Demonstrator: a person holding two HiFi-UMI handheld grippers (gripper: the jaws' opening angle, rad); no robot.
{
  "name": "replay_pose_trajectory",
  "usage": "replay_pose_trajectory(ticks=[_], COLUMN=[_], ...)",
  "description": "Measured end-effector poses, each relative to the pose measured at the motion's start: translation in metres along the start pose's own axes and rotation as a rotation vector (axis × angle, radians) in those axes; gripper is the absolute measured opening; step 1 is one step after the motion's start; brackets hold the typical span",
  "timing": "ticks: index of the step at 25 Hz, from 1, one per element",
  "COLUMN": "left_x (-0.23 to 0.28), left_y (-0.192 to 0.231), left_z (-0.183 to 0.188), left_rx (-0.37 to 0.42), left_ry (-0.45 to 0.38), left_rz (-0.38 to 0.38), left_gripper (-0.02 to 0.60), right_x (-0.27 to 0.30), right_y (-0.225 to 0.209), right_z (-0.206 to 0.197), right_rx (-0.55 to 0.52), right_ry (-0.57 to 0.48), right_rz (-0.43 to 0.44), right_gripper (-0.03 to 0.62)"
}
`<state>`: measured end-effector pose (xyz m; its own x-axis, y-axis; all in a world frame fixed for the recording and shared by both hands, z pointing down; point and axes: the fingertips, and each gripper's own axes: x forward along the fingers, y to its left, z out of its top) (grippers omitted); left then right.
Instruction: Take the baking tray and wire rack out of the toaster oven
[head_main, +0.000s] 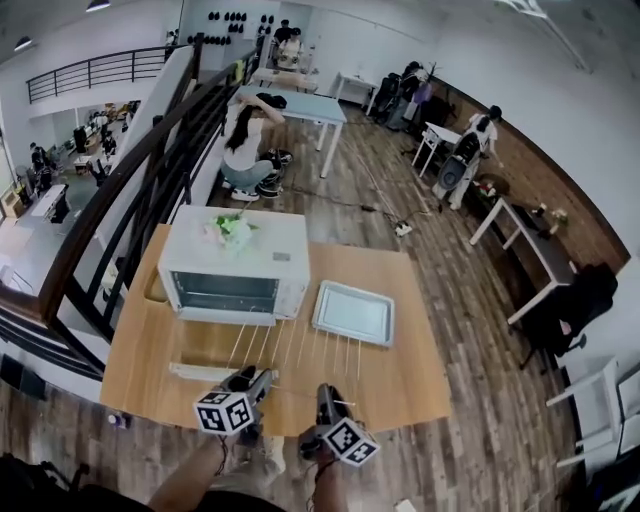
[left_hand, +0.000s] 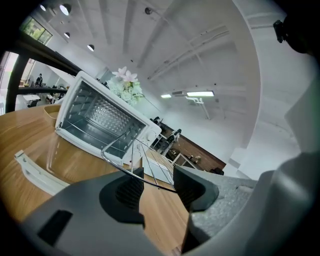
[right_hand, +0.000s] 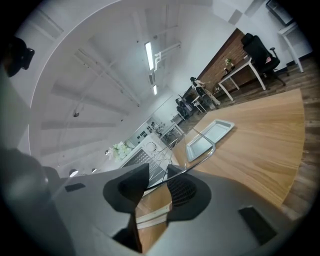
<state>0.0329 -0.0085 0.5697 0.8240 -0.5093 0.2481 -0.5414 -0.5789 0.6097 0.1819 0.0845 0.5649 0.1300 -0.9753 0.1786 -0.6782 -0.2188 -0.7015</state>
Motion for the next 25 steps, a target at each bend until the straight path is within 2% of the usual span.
replay_pose_trajectory(ticks=[12, 25], left_x=[0.060, 0.120], left_y=[-0.052, -0.061], left_z=[-0.039, -0.084], left_rx=[0.016, -0.003], left_ry=[0.086, 0.148], left_rz=[-0.100, -0.099], left_gripper=[0.184, 0.183], right_x=[-0.031, -0.022], right_y=[-0.064, -0.135], right_z=[0.042, 0.055], right_rx=[0.038, 0.070], right_ry=[-0.077, -0.062], right_rz=[-0.111, -0.163], right_gripper=[0.110, 0.109])
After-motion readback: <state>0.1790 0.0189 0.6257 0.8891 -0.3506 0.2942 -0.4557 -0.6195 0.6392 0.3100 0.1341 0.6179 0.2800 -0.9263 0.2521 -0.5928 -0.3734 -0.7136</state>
